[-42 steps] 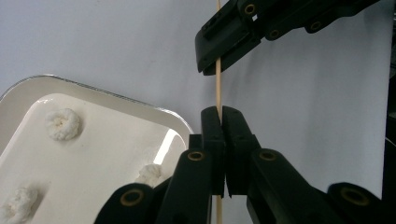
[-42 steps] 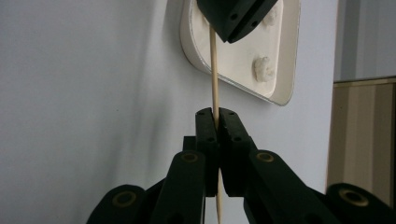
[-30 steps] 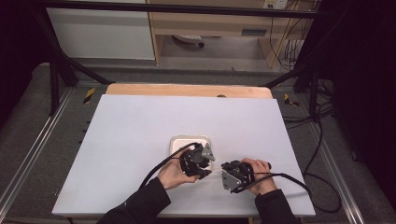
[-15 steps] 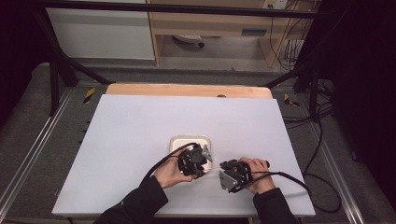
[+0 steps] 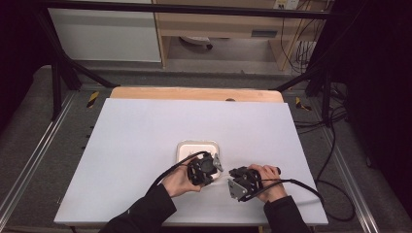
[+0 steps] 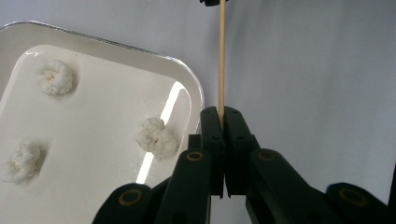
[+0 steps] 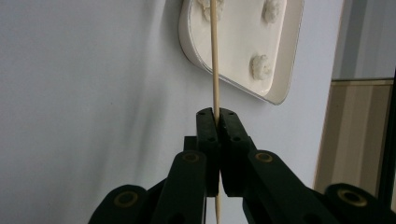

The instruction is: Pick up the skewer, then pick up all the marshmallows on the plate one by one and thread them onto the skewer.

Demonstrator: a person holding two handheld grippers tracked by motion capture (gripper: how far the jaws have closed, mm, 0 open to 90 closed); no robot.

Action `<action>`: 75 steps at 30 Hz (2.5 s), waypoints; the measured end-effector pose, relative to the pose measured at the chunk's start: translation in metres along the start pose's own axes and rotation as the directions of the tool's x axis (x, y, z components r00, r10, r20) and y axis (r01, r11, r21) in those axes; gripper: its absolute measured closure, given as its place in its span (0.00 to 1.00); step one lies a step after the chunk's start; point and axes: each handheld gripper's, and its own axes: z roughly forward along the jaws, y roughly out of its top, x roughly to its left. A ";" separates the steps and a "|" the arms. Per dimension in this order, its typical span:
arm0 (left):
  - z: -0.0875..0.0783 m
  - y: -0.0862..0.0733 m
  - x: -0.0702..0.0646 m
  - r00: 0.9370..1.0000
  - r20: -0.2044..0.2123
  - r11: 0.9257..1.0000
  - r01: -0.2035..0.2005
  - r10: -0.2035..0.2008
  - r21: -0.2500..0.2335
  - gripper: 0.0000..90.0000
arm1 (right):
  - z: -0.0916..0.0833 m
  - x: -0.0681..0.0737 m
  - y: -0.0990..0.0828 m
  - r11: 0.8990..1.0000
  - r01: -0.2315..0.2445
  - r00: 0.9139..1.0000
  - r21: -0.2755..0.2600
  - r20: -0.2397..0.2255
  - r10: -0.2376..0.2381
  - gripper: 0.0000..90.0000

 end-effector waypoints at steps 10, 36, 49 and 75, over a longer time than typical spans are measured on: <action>-0.003 -0.005 0.000 1.000 -0.024 1.000 0.007 -0.008 -0.009 0.99 | -0.005 -0.004 -0.003 0.996 -0.091 0.996 0.006 0.005 0.091 0.87; -0.040 -0.090 0.014 0.974 -0.099 0.966 0.183 -0.204 -0.182 0.98 | 0.000 -0.003 -0.052 0.554 -0.832 0.554 0.011 -0.037 0.832 0.17; -0.053 -0.139 0.011 0.935 -0.127 0.909 0.278 -0.330 -0.310 0.98 | 0.000 -0.007 -0.052 0.400 -0.916 0.398 0.001 -0.108 0.911 0.03; -0.054 -0.182 0.008 0.898 -0.101 0.837 0.352 -0.428 -0.418 0.98 | 0.025 -0.044 -0.012 0.310 -0.947 0.319 -0.082 -0.157 0.935 0.02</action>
